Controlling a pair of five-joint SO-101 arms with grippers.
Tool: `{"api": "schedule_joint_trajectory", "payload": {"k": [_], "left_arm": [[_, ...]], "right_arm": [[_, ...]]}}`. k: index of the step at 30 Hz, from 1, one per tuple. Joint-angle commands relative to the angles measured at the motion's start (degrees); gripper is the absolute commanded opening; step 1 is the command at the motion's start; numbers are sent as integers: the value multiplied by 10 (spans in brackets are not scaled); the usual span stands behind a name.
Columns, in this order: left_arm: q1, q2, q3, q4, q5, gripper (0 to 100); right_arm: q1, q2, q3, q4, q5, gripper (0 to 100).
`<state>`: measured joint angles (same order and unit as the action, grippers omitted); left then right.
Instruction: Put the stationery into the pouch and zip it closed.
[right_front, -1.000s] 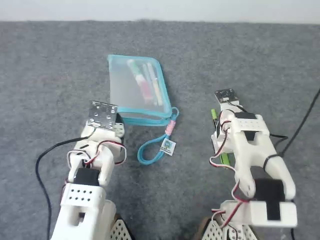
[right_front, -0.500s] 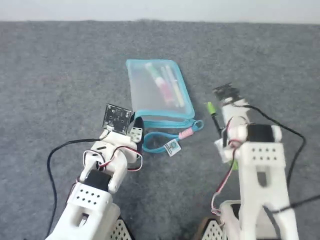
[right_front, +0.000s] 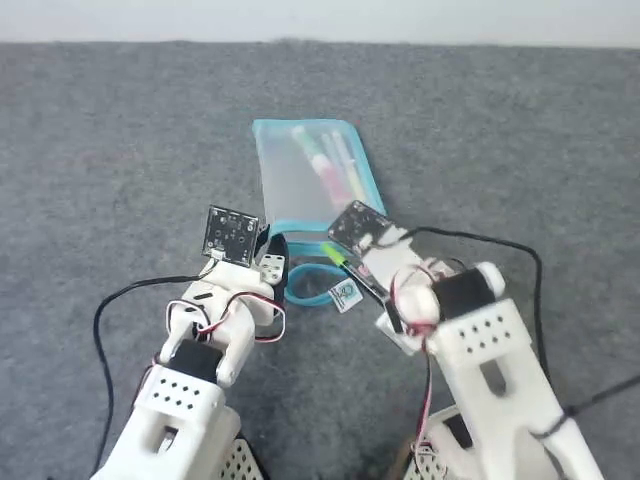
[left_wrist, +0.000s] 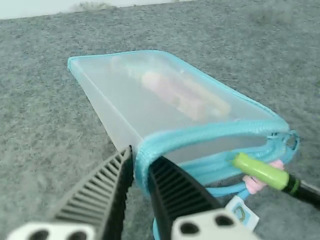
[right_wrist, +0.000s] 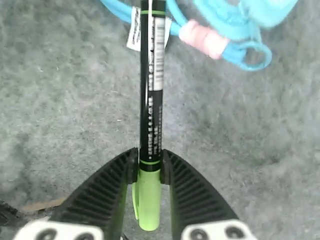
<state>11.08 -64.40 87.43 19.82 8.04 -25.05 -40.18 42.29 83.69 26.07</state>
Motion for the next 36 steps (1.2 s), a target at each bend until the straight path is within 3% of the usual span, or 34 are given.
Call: {"api": "schedule_joint_trajectory", "payload": {"k": [1,10,17,20,24,30,36], "left_arm": [[7,1,-13,-20,8,12],[7,-4,-1,-22,7,12],[7,-3,-1,-22,6,12],[7,-4,-1,-22,-11,12],[7,-4,-1,-22,-30,12],[6,-3,-1,-22,-33,12],[3,-4,0,-21,-33,12]], "right_arm": [[-6,95,-78,3,-27,8],[-6,344,-331,4,-124,9],[-7,521,-617,138,-177,17],[-16,578,-735,196,-177,112],[-44,588,-750,191,-171,240],[-86,531,-751,190,-171,241],[-29,436,-714,190,-171,241]]}}
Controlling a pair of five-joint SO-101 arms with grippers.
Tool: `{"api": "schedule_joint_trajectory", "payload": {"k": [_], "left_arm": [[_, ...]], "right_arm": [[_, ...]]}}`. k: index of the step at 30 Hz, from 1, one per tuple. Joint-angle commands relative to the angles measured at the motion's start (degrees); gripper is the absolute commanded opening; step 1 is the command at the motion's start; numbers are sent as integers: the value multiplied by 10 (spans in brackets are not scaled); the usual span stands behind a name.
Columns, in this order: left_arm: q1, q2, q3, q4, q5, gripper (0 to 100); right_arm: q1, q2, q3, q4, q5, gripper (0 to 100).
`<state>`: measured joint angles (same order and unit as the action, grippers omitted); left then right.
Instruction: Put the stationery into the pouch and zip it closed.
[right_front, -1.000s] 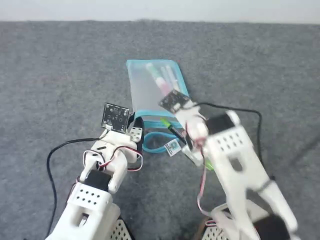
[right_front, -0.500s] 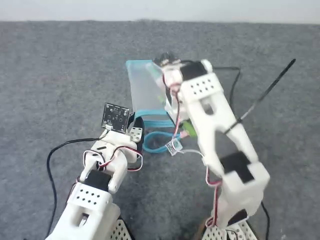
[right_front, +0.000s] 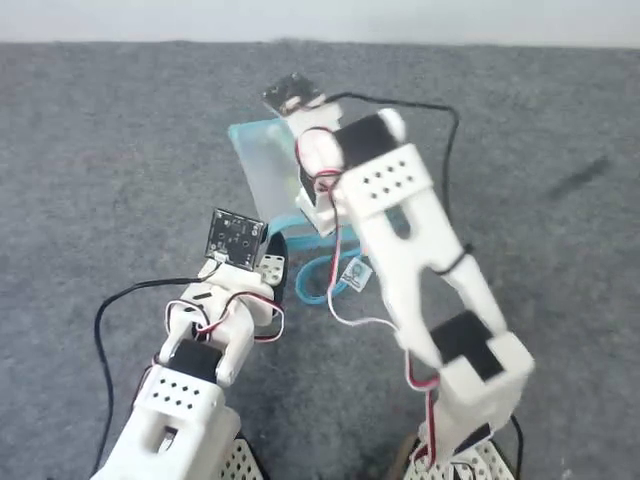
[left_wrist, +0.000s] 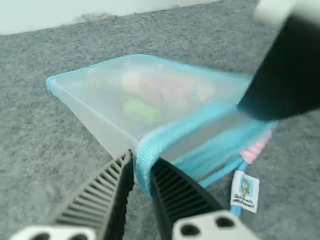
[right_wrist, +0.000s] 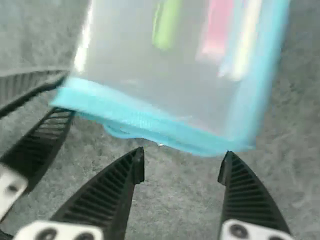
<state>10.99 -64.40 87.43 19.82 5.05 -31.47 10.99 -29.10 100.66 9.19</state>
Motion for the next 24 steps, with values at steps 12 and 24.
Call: {"api": "schedule_joint_trajectory", "payload": {"k": [12,24], "left_arm": [[3,-4,5,-20,-4,12],[3,-4,5,-20,-4,12]], "right_arm": [[113,-328,480,-261,50,156],[112,-528,898,-619,-8,216]]}}
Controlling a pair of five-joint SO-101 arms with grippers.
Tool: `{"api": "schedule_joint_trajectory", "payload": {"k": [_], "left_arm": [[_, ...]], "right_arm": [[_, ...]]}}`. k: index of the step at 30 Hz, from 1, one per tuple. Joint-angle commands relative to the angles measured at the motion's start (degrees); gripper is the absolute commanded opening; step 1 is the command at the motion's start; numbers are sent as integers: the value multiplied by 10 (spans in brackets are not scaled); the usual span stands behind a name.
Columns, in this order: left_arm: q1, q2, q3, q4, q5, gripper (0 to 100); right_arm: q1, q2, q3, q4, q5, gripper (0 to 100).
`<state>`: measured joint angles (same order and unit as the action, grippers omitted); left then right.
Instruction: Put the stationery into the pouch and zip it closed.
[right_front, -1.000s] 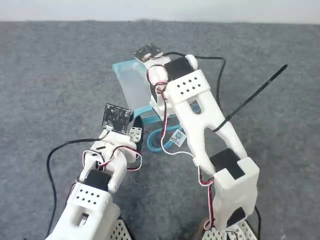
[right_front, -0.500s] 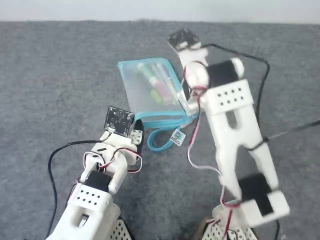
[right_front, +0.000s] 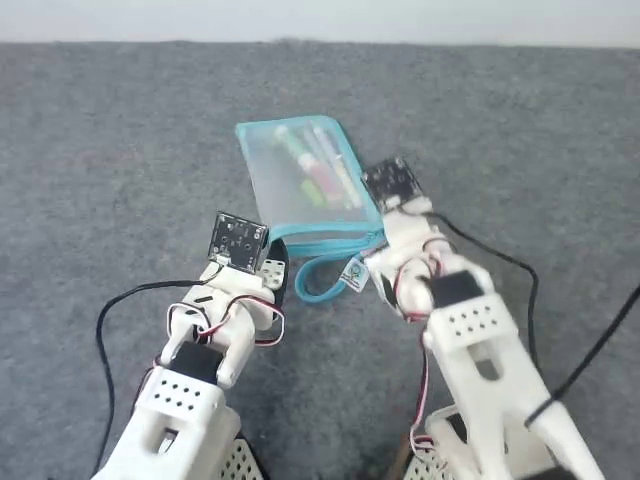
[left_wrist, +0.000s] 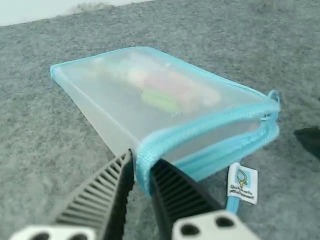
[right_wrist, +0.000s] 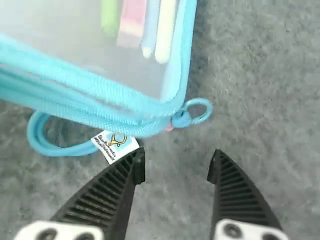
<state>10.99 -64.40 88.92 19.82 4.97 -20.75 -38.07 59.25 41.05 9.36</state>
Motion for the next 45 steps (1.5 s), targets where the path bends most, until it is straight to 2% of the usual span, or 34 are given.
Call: {"api": "schedule_joint_trajectory", "payload": {"k": [1,8,14,24,33,41,43,45], "left_arm": [[3,-4,-10,-21,-4,12],[4,-4,-10,-22,-4,12],[5,-4,-10,-20,-4,12],[4,-4,-10,-20,-4,12],[4,-4,-10,-20,-4,12],[3,-4,-5,-21,-4,12],[3,-4,-5,-21,-4,12],[3,-4,-5,-20,-4,12]], "right_arm": [[4,-37,17,-23,-15,216],[-36,2,17,-29,-135,217],[-73,76,16,-129,-185,217],[-66,207,15,-319,-194,214],[-11,213,15,-334,-196,215],[-12,218,18,-365,-195,210],[-12,218,18,-364,-193,163],[-12,218,18,-364,-193,71]]}}
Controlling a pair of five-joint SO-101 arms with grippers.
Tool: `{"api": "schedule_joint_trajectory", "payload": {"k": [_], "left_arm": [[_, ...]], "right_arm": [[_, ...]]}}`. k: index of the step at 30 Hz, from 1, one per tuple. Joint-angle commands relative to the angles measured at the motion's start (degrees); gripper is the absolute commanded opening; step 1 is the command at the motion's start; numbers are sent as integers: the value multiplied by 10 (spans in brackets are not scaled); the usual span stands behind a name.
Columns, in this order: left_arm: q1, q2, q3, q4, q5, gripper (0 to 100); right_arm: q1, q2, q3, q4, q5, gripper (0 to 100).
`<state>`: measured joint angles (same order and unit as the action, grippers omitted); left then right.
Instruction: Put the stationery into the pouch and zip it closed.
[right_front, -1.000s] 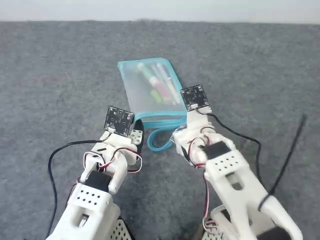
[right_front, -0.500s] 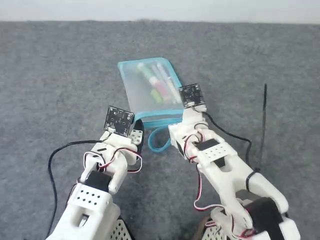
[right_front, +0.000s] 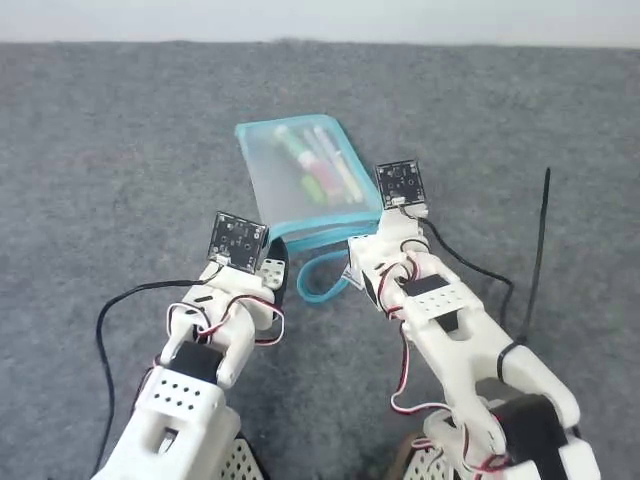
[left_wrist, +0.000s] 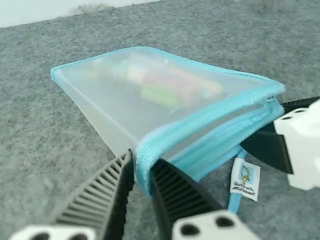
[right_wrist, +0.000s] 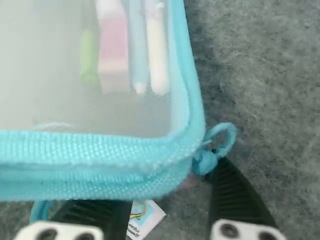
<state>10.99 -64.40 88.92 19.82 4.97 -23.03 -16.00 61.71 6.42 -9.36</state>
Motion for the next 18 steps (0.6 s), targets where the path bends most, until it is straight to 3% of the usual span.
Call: {"api": "schedule_joint_trajectory", "payload": {"k": [1,5,9,15,18], "left_arm": [[3,-4,-5,-20,-4,12],[3,-4,-5,-20,-4,12],[3,-4,-5,-20,-4,12],[3,-4,-5,-20,-12,12],[3,-3,-5,-20,-62,12]], "right_arm": [[11,-2,-5,-18,-6,17],[11,-7,-5,22,-4,35],[12,-11,-48,141,0,7],[6,-101,-128,385,164,8],[-11,-167,-132,450,179,7]]}}
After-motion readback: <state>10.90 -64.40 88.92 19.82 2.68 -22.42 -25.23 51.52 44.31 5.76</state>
